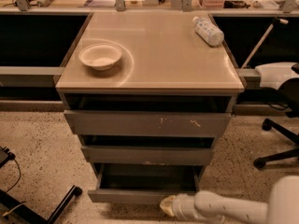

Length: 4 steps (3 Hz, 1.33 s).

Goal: Open bottom drawer

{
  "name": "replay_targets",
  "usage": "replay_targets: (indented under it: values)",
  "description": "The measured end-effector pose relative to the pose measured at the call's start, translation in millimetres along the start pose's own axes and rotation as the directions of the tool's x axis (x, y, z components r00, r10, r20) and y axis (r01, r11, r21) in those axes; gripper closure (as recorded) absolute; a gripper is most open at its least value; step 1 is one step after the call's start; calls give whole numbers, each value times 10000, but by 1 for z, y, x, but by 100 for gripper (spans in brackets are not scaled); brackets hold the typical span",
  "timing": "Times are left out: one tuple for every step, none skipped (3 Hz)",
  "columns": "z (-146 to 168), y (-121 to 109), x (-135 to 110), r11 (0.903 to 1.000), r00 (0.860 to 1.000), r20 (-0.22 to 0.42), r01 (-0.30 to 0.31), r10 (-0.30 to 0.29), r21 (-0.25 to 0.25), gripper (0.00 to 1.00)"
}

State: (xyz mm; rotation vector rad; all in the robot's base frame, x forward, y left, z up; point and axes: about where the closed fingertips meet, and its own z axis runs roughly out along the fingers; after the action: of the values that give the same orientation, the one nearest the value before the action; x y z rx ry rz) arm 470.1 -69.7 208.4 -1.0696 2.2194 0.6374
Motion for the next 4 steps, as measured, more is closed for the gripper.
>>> replay_targets:
  values:
    - [-32,100,73,9904,9990,98,-426,443,-1317,100]
    - [-51,104,91,9894,9947,282,-954,991,-1094,81]
    - [-50,103,90,9896,9947,280,-953,988,-1075,58]
    - [-50,103,90,9896,9947,280,-953,988,-1075,35]
